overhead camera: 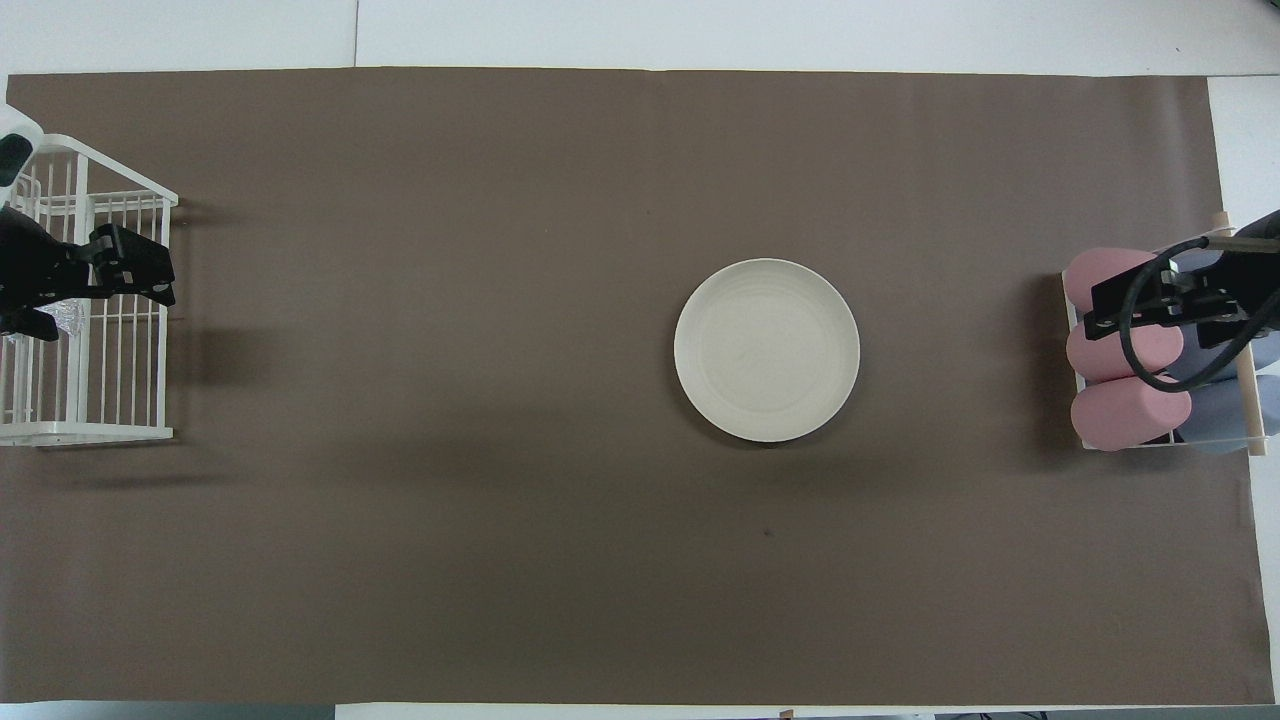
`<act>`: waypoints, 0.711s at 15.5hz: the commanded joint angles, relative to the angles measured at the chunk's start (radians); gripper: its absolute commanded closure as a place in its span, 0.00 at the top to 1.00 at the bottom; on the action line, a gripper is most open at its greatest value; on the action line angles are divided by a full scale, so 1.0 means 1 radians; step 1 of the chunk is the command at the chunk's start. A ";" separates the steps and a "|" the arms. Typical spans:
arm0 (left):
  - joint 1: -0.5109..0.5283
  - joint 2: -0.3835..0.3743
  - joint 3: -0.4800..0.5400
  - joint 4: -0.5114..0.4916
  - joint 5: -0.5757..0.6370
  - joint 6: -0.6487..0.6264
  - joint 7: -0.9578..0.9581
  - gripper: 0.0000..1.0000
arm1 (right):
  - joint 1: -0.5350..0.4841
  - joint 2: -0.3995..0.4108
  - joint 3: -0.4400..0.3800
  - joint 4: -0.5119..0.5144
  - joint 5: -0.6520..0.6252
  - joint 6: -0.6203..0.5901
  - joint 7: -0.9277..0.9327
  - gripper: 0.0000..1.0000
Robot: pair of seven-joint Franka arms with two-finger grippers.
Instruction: Wipe plate with sponge
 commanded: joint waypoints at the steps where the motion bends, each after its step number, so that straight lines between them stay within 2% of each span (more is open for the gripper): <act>1: 0.074 -0.042 -0.041 -0.013 -0.080 -0.052 0.099 1.00 | -0.005 -0.017 0.006 -0.019 0.017 0.009 0.042 1.00; 2: 0.071 -0.035 -0.044 0.039 -0.088 -0.072 0.093 1.00 | -0.005 -0.017 0.006 -0.019 0.017 0.011 0.056 1.00; 4: 0.072 -0.021 -0.037 0.063 -0.117 -0.083 0.090 1.00 | -0.005 -0.017 0.008 -0.019 0.017 0.015 0.093 1.00; 7: 0.062 -0.022 -0.034 0.028 -0.113 -0.085 0.093 1.00 | -0.002 -0.025 0.015 -0.021 0.017 0.009 0.179 1.00; 11: 0.062 -0.024 -0.035 0.031 -0.109 -0.096 0.094 1.00 | -0.002 -0.026 0.040 -0.021 0.018 0.006 0.115 1.00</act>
